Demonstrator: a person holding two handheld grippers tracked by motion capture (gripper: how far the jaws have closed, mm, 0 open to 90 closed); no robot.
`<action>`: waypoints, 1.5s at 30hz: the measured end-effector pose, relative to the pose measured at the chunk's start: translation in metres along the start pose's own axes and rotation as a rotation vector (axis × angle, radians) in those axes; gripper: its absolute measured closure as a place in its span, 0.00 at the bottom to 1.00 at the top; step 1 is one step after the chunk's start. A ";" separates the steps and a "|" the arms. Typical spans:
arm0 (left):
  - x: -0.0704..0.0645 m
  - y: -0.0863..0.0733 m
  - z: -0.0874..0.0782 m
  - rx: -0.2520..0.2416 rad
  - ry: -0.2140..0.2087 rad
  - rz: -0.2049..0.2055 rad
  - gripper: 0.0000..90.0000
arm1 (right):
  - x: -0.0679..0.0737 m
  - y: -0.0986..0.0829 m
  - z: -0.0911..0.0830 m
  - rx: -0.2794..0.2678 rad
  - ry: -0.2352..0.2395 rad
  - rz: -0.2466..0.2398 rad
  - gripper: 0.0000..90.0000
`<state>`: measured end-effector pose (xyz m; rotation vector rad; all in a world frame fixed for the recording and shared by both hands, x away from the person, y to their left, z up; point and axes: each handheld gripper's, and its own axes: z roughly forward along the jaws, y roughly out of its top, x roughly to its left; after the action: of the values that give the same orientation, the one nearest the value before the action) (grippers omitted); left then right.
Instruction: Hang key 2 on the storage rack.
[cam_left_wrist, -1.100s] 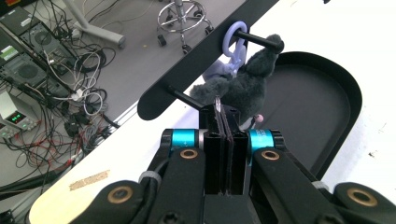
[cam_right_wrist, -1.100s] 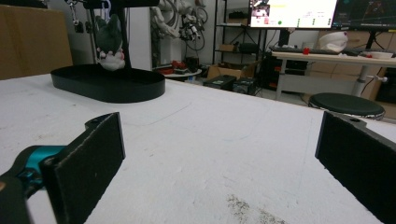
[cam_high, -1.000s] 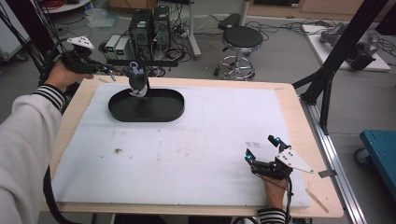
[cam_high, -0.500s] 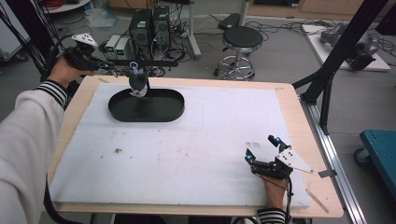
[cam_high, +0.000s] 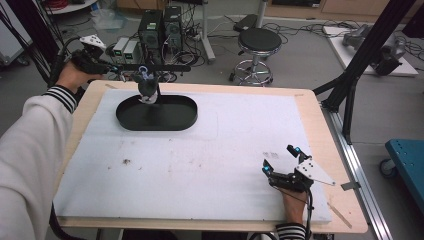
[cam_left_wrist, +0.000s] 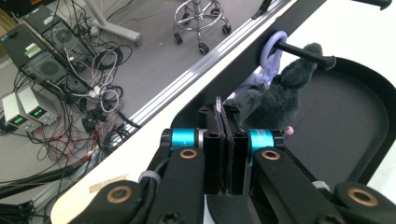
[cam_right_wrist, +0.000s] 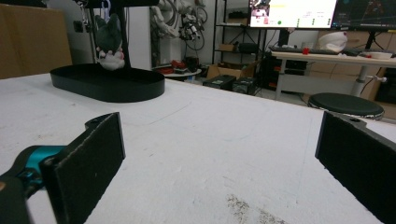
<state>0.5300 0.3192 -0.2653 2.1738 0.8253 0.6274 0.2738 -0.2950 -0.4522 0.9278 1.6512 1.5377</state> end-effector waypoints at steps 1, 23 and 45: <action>0.000 0.000 0.000 0.002 0.001 -0.004 0.97 | 0.000 0.000 0.000 0.000 0.000 0.000 0.01; -0.015 -0.012 -0.043 -0.245 0.063 -0.071 0.05 | 0.000 0.000 0.000 -0.001 0.003 -0.002 0.01; -0.117 -0.097 -0.095 -0.533 -0.009 -0.064 0.02 | 0.000 0.000 0.000 0.002 0.003 -0.003 0.01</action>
<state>0.3545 0.3301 -0.3005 1.6593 0.6309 0.7104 0.2740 -0.2946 -0.4521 0.9238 1.6559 1.5358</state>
